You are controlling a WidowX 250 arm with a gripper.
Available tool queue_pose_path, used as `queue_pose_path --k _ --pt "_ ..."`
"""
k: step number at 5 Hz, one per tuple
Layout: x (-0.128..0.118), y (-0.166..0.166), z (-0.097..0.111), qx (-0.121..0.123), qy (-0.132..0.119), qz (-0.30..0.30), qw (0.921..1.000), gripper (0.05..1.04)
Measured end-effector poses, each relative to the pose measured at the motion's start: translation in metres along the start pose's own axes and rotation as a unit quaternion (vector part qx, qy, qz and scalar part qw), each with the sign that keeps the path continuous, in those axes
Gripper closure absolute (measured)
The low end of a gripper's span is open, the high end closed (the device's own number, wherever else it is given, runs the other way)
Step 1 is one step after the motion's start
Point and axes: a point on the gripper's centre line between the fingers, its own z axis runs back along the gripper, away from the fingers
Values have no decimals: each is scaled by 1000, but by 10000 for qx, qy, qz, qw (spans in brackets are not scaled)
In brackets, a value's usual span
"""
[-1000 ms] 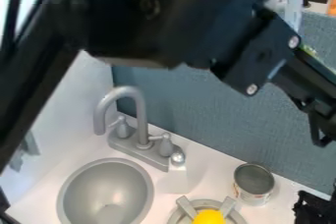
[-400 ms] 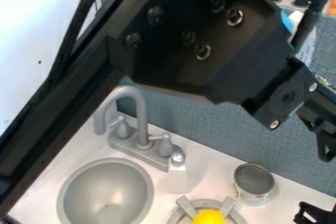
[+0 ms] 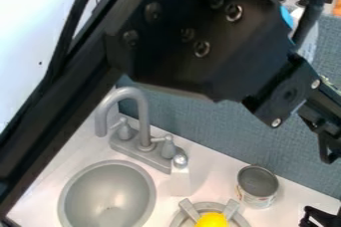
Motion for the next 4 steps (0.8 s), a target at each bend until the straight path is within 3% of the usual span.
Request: queue_pose_path --k 1,2,3,4 --pt "-9 -2 5 -163 -59 -20 9998 997" --pt "-26 -10 25 -564 -416 -318 9970 997" --pt "-61 -13 45 -903 -537 -631 9925 997" --pt "-77 -24 37 -1097 -452 -722 9903 997"
